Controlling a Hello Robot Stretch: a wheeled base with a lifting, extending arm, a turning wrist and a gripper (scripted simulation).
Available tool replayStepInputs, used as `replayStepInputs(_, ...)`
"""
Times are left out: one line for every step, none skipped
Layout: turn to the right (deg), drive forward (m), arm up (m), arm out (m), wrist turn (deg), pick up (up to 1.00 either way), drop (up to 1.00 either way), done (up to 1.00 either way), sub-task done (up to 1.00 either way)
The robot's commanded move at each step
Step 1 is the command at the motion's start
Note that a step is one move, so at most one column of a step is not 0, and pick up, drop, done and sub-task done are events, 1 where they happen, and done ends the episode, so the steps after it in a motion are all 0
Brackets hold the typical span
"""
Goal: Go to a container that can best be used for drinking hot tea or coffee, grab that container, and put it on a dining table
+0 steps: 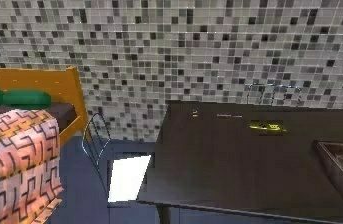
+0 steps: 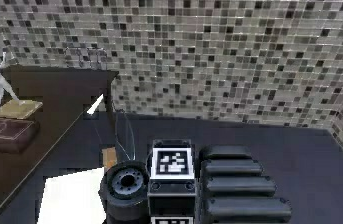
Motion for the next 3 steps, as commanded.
replayStepInputs(6.0, 0.0, 0.0, 0.0, 0.0, 0.0, 0.0, 0.0, 0.0)
replayStepInputs(0.0, 0.3, 0.0, 0.0, 0.0, 0.0, 0.0, 0.0, 0.0)
replayStepInputs(-45.0, 0.0, 0.0, 0.0, 0.0, 0.0, 0.0, 0.0, 0.0)
